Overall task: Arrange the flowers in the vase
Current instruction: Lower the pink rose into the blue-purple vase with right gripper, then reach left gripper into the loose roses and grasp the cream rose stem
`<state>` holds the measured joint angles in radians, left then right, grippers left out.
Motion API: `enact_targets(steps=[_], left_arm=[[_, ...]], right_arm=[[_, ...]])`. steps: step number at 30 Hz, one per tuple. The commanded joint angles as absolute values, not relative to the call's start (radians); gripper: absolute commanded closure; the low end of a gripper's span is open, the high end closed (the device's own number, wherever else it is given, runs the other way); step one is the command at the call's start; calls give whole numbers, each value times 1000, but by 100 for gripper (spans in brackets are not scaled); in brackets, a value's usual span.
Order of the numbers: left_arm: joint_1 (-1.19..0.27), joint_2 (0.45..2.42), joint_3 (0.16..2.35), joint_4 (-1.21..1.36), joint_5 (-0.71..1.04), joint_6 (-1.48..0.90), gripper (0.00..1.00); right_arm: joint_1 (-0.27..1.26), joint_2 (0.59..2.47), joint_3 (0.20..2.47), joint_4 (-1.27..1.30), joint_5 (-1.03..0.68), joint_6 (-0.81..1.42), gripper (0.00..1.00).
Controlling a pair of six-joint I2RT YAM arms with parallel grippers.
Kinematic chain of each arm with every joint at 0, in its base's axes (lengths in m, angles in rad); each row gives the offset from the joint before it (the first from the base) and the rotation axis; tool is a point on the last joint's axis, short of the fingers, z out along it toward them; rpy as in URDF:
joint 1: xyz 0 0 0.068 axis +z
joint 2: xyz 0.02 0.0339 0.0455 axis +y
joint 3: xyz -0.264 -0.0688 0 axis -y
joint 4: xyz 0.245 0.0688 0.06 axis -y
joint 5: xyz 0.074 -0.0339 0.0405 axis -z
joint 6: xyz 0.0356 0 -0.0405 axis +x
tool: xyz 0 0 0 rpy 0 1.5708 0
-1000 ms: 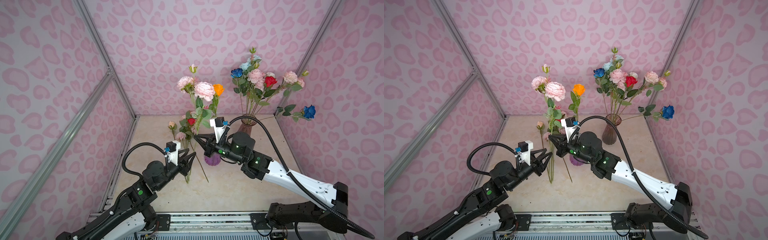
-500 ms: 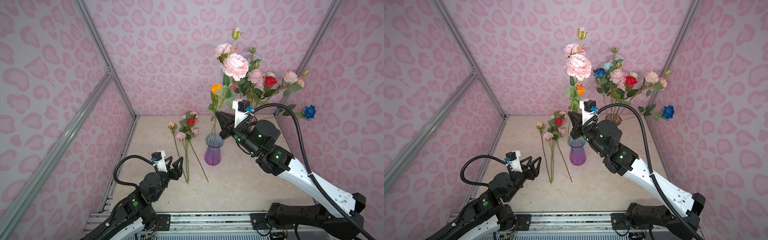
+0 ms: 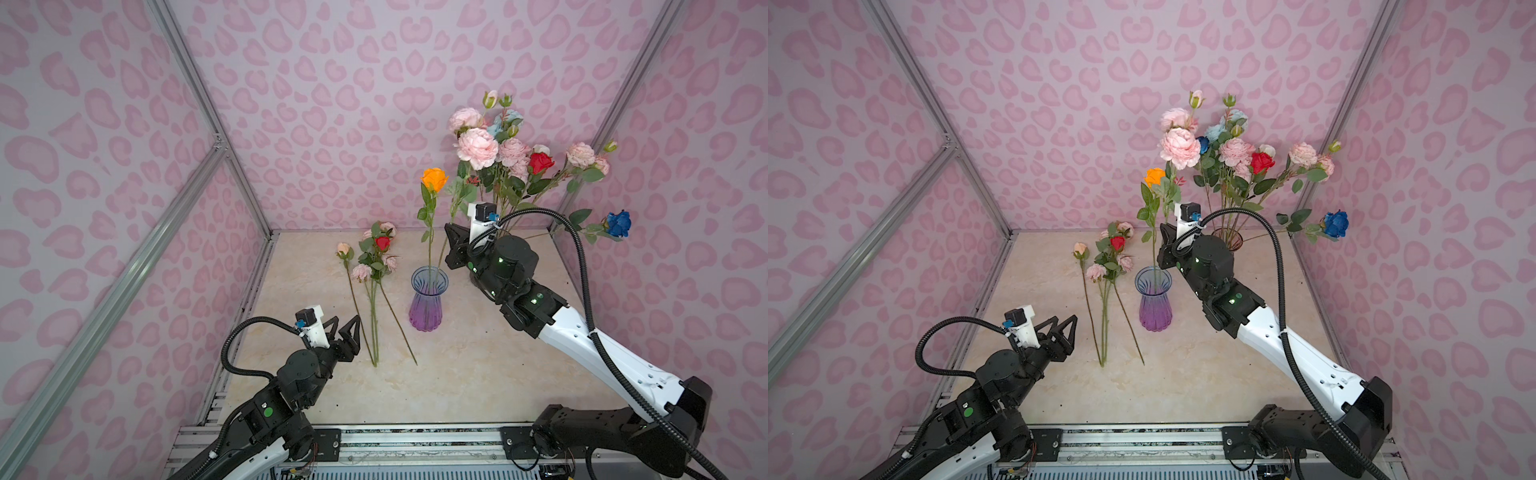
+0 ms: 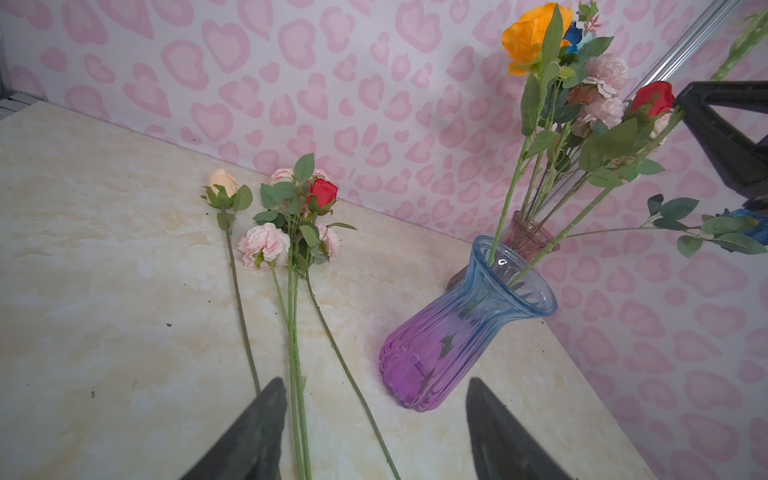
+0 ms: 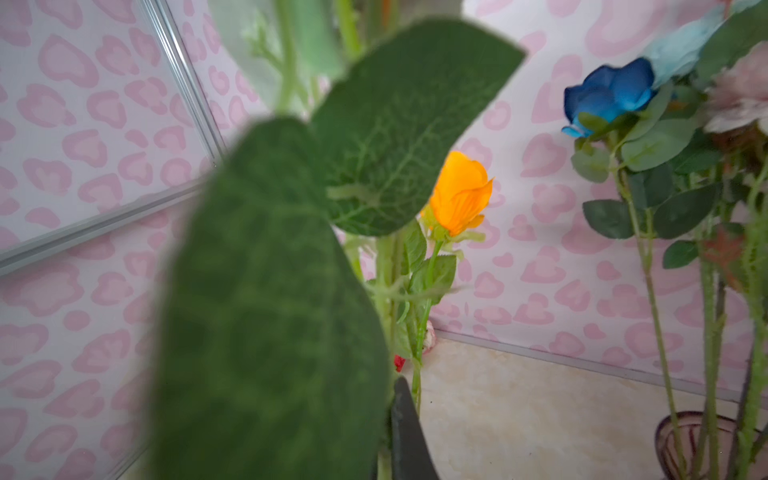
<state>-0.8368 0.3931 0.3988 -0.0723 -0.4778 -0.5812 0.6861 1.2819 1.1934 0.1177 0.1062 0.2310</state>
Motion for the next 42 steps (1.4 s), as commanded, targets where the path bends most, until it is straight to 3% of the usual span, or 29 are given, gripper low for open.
enact_targets(steps=[1,16,29,42], left_arm=[[-835,407,400,-53,-488,-592,31],[-835,493,427,-40,-464,-595,31],[-835,513,435,-43,-456,-603,31],[-833,633,449,-82,-546,-651,31]], right_arm=[[683,1296,1146,169,80,293,100],[683,1337,966,219,70,445,98],[690,1310,912,197,49,459,79],[727,1196,899,121,83,412,77]])
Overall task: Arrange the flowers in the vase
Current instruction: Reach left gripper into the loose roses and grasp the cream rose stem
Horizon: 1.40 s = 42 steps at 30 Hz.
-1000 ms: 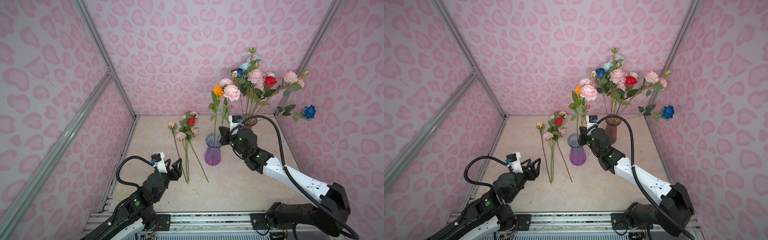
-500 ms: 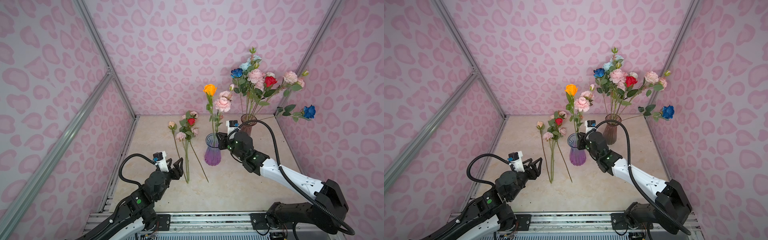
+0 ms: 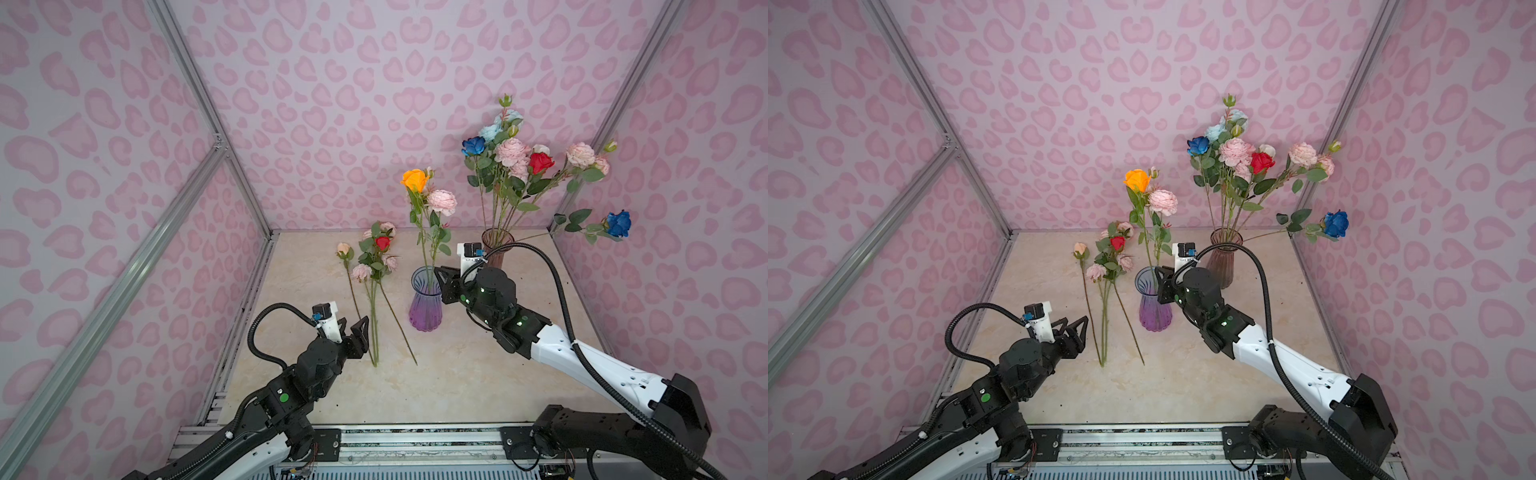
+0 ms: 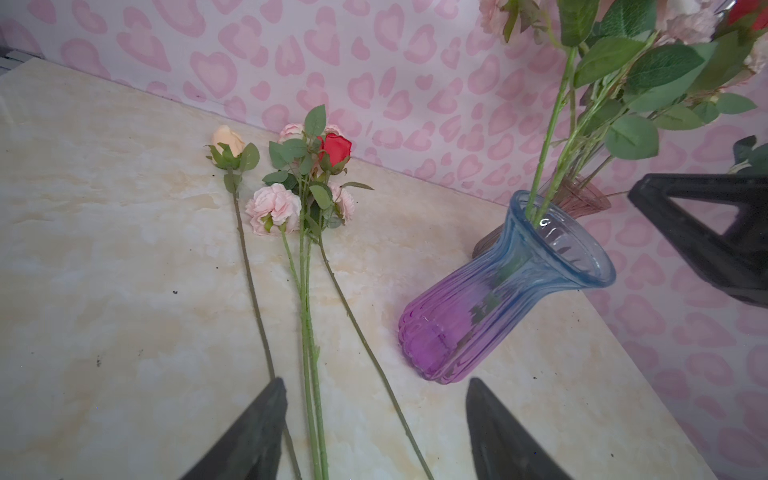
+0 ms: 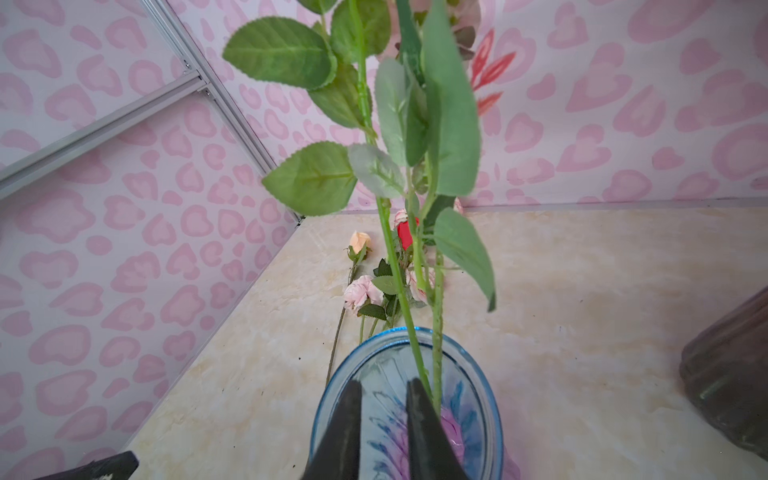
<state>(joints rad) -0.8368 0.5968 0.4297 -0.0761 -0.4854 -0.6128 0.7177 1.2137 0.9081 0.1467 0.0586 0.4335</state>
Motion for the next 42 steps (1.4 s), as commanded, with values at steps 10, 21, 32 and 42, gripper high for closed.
enact_targets(steps=[10,21,32,42], left_arm=[[-611,1116,712,-325,-405,-743,32],[-415,1684,1045,-372,-285,-727,55],[-372,1982,1241,-432,-257,-701,75],[-380,1724,1103,-412,-365,-637,97]], right_arm=[[782,1064,840,50,211,379,72],[782,898,725,22,269,430,72],[782,758,649,13,310,451,71],[781,748,656,15,271,457,70]])
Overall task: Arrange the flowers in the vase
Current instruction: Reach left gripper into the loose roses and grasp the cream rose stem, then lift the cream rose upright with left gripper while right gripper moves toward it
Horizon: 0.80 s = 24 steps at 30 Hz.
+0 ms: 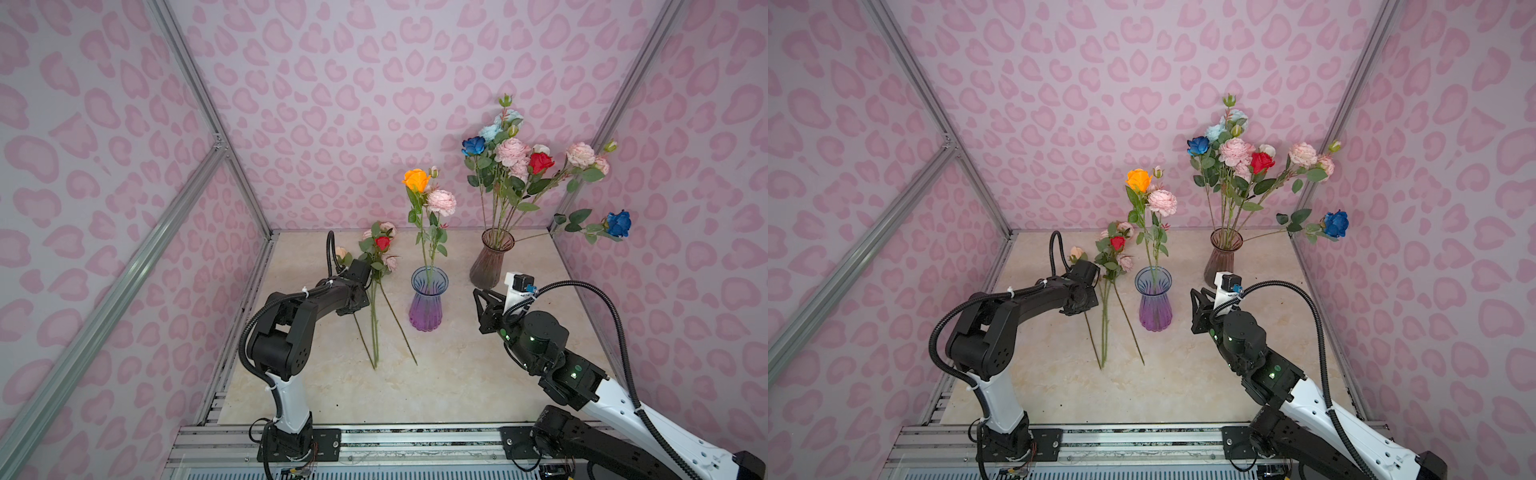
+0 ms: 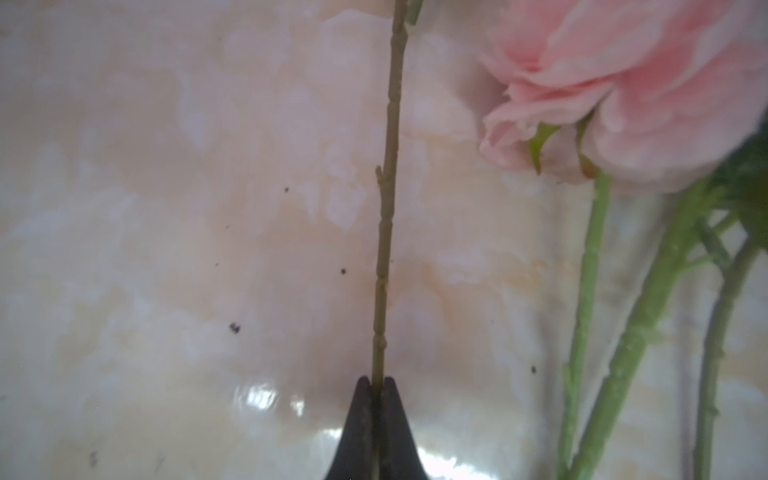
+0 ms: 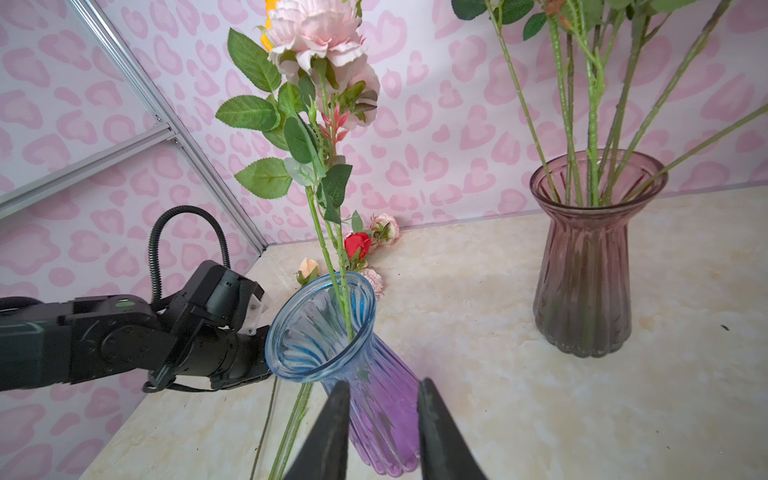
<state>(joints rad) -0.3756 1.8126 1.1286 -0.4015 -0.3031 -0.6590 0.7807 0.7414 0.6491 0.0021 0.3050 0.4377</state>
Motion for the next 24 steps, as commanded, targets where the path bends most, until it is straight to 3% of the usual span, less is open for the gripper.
enact_targets(steps=[1,7,16,20,24], left_arm=[[-383,1670,1082,-415,-377,-633,97],[-420,1325,961,-371,-389,-583,97],[-530,791,645,126,-9,-400,97],[-573,672,605,227,132,-378,97],[-652,667,630,232,145,-392,97]], right_arm=[[781,755,661,21,249,461,70],[784,781,715,22,197,460,70],[907,882,827,52,120,353,67],[991,941,886,83,57,311,62],[1024,1023,957,127,-21,330,56]])
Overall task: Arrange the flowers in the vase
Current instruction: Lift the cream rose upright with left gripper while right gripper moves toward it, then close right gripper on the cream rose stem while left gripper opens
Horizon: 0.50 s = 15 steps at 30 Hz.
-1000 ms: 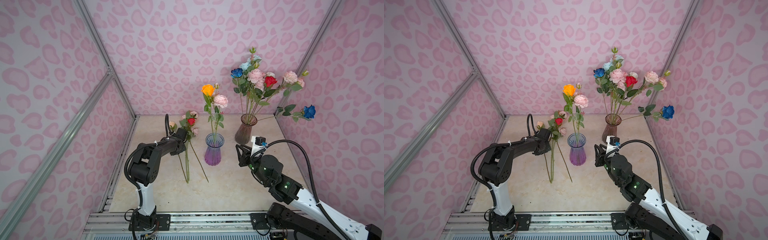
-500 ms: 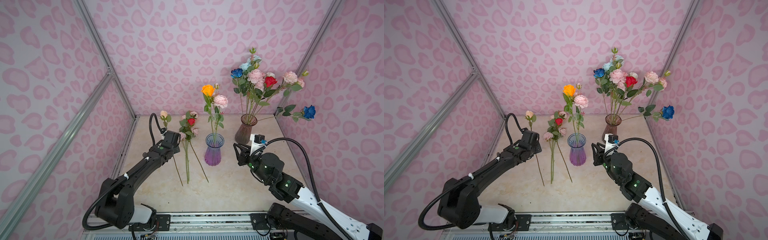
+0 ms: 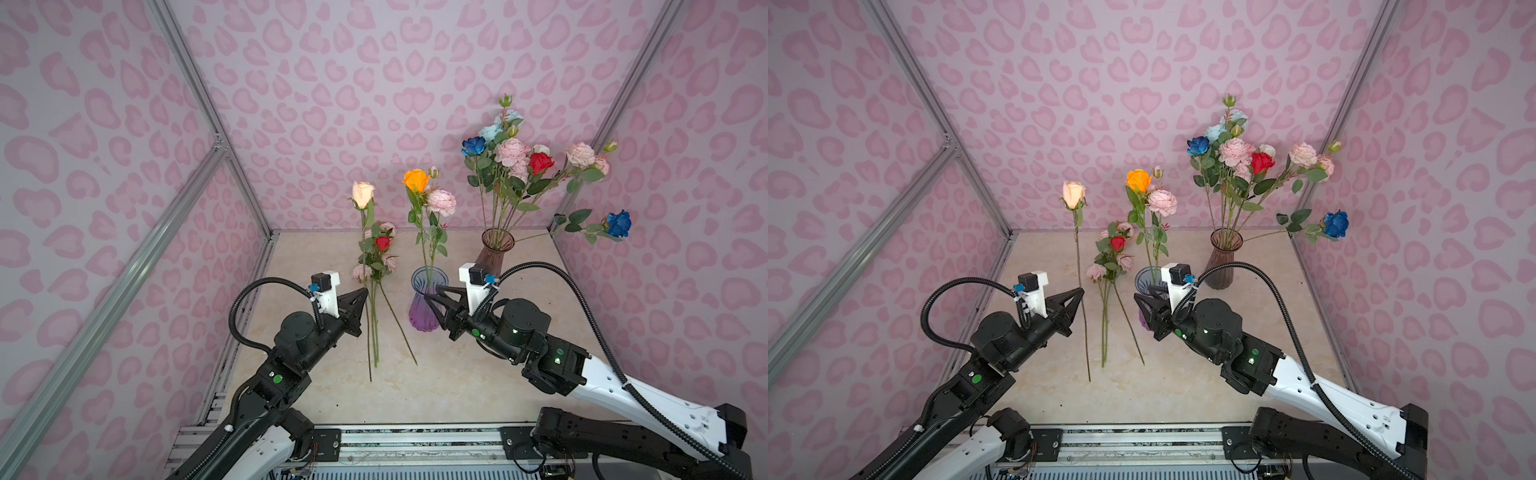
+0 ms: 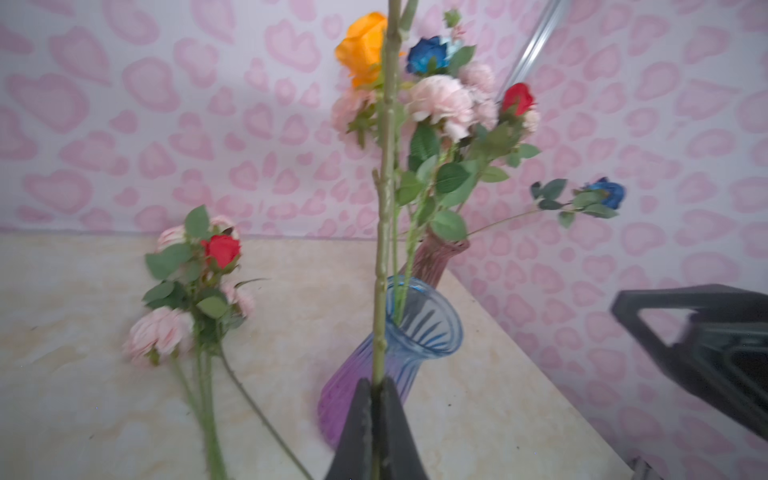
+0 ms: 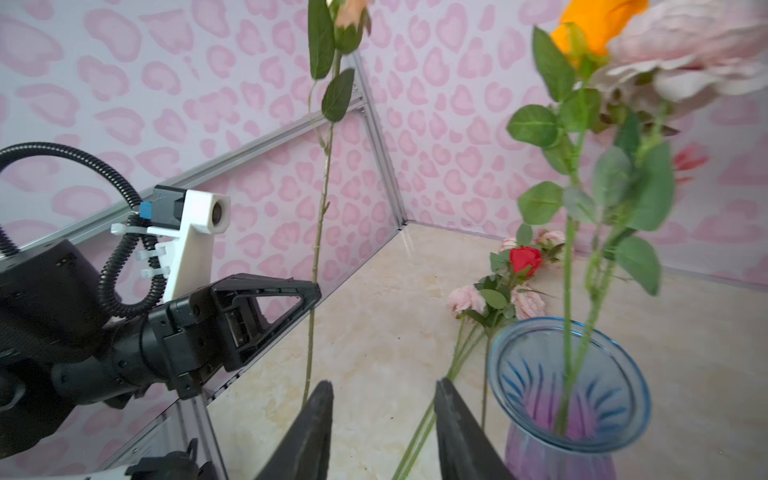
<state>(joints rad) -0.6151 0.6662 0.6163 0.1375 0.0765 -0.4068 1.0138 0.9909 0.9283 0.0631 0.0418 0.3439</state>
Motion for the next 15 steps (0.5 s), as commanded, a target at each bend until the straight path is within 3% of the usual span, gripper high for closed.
enact_targets(steps=[1,7,15], left_arm=[[-680,668,626,251,133,-403,97],[-824,672,651,247,54,-355,97],[-856,703,661,263,48,-344,97]], right_arm=[[1027,1045,976,138,-40,336,55],[1063,1118,1044,169,-45,343,52],[1064,1166,1052,235,-94,394,57]])
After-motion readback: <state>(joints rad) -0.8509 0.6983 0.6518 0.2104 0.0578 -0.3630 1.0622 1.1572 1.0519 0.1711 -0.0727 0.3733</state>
